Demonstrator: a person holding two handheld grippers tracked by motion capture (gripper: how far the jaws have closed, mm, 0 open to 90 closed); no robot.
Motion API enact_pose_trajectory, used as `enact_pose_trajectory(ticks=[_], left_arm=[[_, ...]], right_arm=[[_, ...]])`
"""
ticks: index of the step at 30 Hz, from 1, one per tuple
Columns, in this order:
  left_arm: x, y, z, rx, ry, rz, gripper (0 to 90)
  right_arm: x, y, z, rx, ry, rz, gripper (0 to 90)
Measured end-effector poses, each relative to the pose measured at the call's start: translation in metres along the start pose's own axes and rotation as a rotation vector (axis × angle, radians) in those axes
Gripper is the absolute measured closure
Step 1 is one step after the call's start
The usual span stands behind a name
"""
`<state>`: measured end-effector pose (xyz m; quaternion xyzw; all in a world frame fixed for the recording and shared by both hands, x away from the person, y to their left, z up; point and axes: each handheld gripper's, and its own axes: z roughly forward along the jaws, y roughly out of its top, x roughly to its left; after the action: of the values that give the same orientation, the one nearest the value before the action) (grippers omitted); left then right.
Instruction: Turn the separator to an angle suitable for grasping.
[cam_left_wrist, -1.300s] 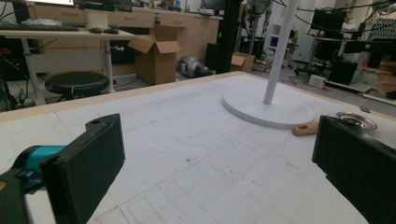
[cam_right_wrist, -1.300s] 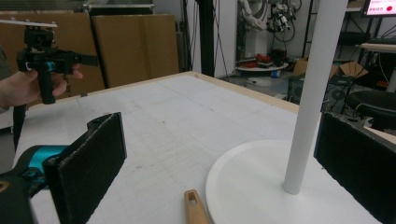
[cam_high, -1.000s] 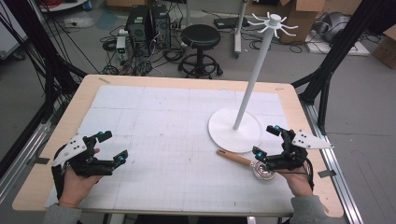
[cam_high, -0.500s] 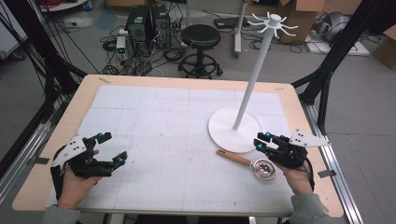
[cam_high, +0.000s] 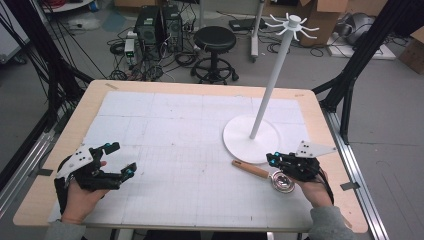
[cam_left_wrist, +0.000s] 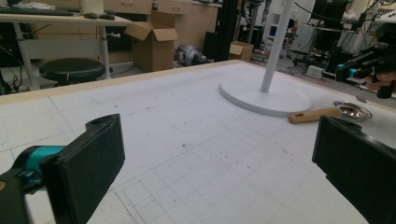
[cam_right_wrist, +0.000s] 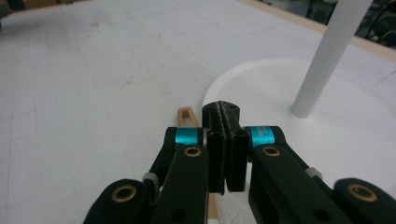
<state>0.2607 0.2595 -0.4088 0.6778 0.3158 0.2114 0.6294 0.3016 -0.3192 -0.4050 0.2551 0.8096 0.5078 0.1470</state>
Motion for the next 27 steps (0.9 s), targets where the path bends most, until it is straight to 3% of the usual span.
enact_pose_trajectory(ticks=[9,27], left_arm=[[0.0,-0.002,0.001,0.016,-0.004,-0.001,2.9],[-0.001,-0.002,0.001,0.019,-0.006,-0.002,2.9]], right_arm=[[-0.006,-0.005,0.012,0.088,0.03,0.019,89.9],[-0.01,-0.011,0.021,0.174,0.051,0.006,90.0]])
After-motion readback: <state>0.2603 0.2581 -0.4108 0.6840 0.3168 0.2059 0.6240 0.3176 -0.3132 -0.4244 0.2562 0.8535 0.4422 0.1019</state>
